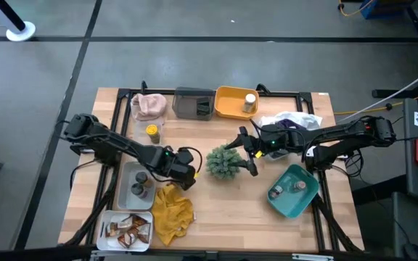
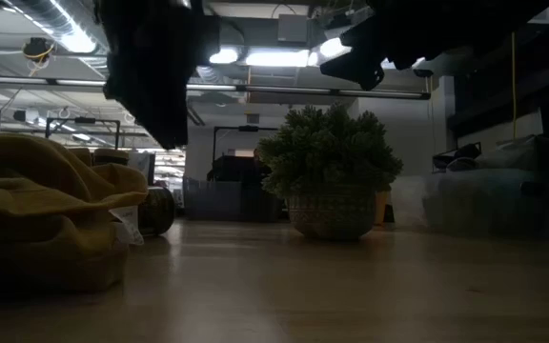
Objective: Sort spices by type
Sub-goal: Put the yellow spice bottle into the transparent bin
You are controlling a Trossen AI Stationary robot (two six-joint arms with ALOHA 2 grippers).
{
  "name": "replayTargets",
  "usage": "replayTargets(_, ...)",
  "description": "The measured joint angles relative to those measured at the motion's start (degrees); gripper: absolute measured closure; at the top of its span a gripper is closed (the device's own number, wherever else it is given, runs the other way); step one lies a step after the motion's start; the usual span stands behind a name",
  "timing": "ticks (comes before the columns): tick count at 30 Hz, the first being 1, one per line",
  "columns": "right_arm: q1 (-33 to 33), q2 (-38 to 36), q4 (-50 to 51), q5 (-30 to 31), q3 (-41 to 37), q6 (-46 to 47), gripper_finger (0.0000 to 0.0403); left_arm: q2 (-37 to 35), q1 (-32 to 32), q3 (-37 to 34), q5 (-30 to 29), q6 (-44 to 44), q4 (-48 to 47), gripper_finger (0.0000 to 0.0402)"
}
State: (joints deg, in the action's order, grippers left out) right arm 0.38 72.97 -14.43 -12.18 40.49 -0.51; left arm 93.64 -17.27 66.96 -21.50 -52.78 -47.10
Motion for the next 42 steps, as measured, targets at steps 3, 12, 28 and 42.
replayTargets(3, 0.0, 0.0, 0.8, 0.1, 0.0, 0.0, 0.0093, 1.5, 0.9, 0.0, 0.5, 0.5, -0.3, 0.031)
replayTargets(12, 0.0, 0.0, 3.6, 0.2, 0.0, 0.0, 0.0093, 2.6, 2.4, 0.0, 4.8, 0.4, -0.5, 0.0396)
replayTargets(28, 0.0, 0.0, 4.4, 0.2, 0.0, 0.0, 0.0093, 3.0, 0.0, 0.0, 5.0, -2.7, -2.1, 0.0398)
replayTargets(42, 0.0, -0.1, 4.3, 0.2, 0.0, 0.2, 0.0096, 7.2, 0.2, 0.2, 3.2, -2.8, -2.5, 0.0397)
